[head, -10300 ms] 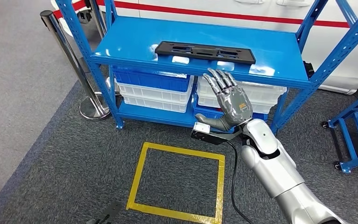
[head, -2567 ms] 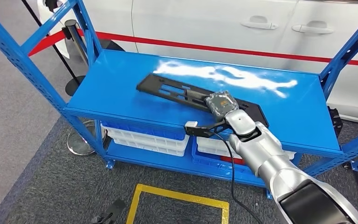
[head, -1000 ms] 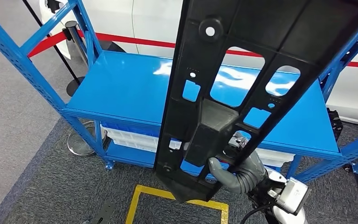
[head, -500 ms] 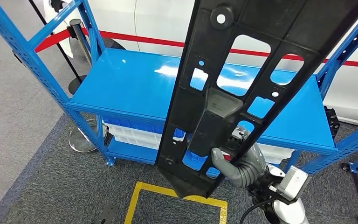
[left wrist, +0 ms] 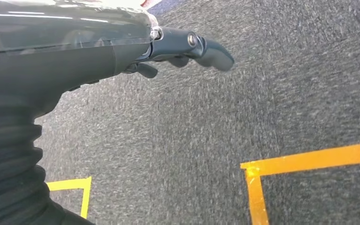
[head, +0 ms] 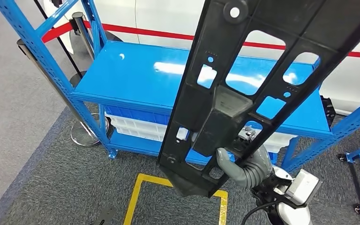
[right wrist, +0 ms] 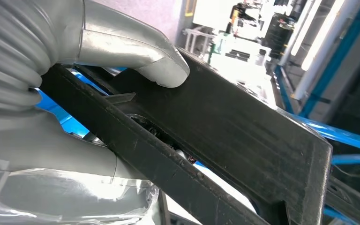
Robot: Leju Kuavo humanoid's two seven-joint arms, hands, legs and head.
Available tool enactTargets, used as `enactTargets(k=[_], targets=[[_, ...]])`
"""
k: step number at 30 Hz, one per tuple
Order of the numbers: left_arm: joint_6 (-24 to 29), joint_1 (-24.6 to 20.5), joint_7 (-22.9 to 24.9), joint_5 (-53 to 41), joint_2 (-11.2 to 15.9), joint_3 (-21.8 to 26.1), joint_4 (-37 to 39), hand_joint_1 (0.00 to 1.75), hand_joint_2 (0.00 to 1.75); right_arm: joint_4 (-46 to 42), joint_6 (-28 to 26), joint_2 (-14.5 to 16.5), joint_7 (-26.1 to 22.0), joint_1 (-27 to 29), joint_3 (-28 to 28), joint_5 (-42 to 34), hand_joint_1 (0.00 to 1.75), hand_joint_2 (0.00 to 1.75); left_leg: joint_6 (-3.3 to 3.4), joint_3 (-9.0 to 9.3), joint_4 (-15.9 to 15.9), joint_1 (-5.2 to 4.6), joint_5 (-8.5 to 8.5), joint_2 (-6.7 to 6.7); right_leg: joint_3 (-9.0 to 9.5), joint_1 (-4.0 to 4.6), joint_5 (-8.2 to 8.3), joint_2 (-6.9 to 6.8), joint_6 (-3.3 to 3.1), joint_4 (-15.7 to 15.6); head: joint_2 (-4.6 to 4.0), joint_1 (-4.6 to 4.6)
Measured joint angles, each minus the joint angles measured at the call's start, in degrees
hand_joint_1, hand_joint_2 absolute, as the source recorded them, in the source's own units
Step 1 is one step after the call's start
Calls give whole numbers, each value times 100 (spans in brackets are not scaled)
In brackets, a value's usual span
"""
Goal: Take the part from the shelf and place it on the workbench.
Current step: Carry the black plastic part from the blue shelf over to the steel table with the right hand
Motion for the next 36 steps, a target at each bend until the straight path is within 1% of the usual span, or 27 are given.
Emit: enactTargets(k=[2,3,5,6,7,8,9,11,12,14,15,17,18,19,20,22,23,24,25,26,27,28,30,31,33,34,36], targets=[[-5,8,19,4,3,0,0,0,175,-14,-3,25,10,5,-1,14,168,175,-61,-50,42,13,-47,-3,-75,-18,94,-21,-95,-13,0,0],[-6,13,27,6,5,0,0,0,175,-21,-3,43,17,8,-1,20,168,175,-84,-107,182,18,-219,-6,-128,-31,154,-34,-152,-25,0,-1],[-7,16,45,8,7,0,0,0,175,-38,-2,80,28,9,-1,30,168,175,-120,-270,750,33,-771,-10,-262,-34,272,-47,-225,-31,0,-1],[-7,17,51,9,5,0,0,0,175,-45,-1,92,35,9,-1,34,168,175,-140,-344,1125,38,-1030,-10,-337,-28,330,-52,-241,-27,0,-2],[-7,18,55,9,4,0,0,0,175,-49,2,99,44,9,-1,43,168,175,-158,-386,1440,41,-1177,-10,-409,-22,384,-55,-242,-21,0,-1],[-6,18,55,10,4,0,0,0,175,-50,7,103,54,10,-1,55,168,175,-171,-373,1648,43,-1197,-10,-489,-17,440,-58,-242,-9,0,-2],[-4,19,55,10,3,0,0,0,175,-50,14,109,64,11,-2,68,168,175,-177,-295,1697,44,-1099,-9,-570,-14,491,-60,-236,10,0,-2],[3,17,49,13,4,0,0,0,175,-53,43,136,78,11,-6,90,168,175,-160,119,1257,45,-743,-10,-734,-13,579,-58,-211,67,0,-2],[6,11,42,14,4,0,0,0,175,-58,59,154,82,12,-10,97,168,175,-138,401,855,41,-680,-11,-797,-9,614,-56,-190,96,0,-2],[12,-7,23,14,3,0,0,0,175,-77,84,185,87,9,-26,108,168,175,-84,868,120,18,-749,-18,-869,1,692,-59,-130,130,0,-1],[14,-14,16,14,3,0,0,0,175,-88,90,196,88,7,-36,111,168,175,-56,960,-66,1,-814,-22,-884,3,739,-65,-96,124,0,-1],[15,-9,10,12,1,0,1,0,175,-99,96,208,90,12,-55,114,168,175,13,936,-146,-4,-758,-14,-903,-1,822,-70,-23,101,0,-1],[14,-6,9,11,0,1,1,0,175,-102,99,210,90,20,-66,116,168,175,60,885,-158,6,-695,-3,-939,-6,753,-61,8,141,0,0],[13,-4,8,9,-1,2,2,0,175,-104,102,210,92,29,-78,120,168,175,111,826,-171,19,-623,11,-994,-10,592,-50,33,255,0,1],[11,-4,7,7,-2,3,2,0,175,-105,104,210,93,38,-91,129,168,175,152,751,-180,31,-546,24,-1076,-16,330,-41,54,479,0,1],[9,-3,-8,-15,-2,3,2,0,175,-111,106,210,103,58,-106,164,168,175,188,579,-170,19,-412,29,-1253,-29,-204,-34,84,1164,0,1],[10,2,-26,-33,-2,2,2,0,175,-114,106,210,113,71,-111,186,168,175,183,484,-163,15,-352,17,-1304,-32,-315,-34,96,1485,0,1],[10,7,-49,-52,-2,-1,2,0,175,-117,105,210,125,85,-113,205,168,175,174,392,-154,13,-298,1,-1294,-34,-277,-33,102,1675,0,1],[11,12,-74,-70,-2,-5,2,0,175,-122,104,210,135,99,-115,219,168,175,160,303,-144,13,-247,-21,-1203,-35,-126,-29,97,1694,0,1],[11,15,-92,-84,-2,-10,2,0,175,-130,103,210,143,109,-116,230,168,175,144,226,-134,13,-200,-51,-1037,-34,70,-13,80,1545,0,1],[11,15,-104,-94,-4,-15,2,0,175,-143,102,210,148,117,-117,241,168,175,126,157,-118,14,-150,-81,-782,-34,212,49,50,1238,0,0],[11,10,-111,-102,-9,-19,2,0,175,-167,101,210,152,125,-120,252,168,175,103,96,-96,5,-105,-116,-475,-33,225,150,13,813,0,0],[15,2,-121,-110,-21,-22,2,0,175,-218,99,210,159,140,-132,269,168,175,44,15,-67,-3,-12,-199,-16,-24,58,302,-32,124,0,0],[16,4,-122,-111,-25,-23,2,0,175,-236,99,210,161,152,-138,275,168,175,7,-5,-73,-4,36,-244,77,-13,-18,308,-50,-46,0,0],[19,28,-123,-111,-22,-24,2,0,175,-246,99,210,163,176,-143,281,168,175,-65,-45,-76,9,74,-305,69,-34,31,197,-108,-110,0,-1],[20,39,-122,-111,-21,-24,2,0,175,-252,99,213,165,189,-143,284,168,175,-98,-97,20,14,-23,-280,49,-47,76,137,-151,-129,0,-2],[23,48,-122,-111,-20,-24,2,0,175,-266,99,217,168,218,-145,286,168,175,-159,-303,550,31,-445,-159,-6,-54,147,8,-210,-145,0,-4]])
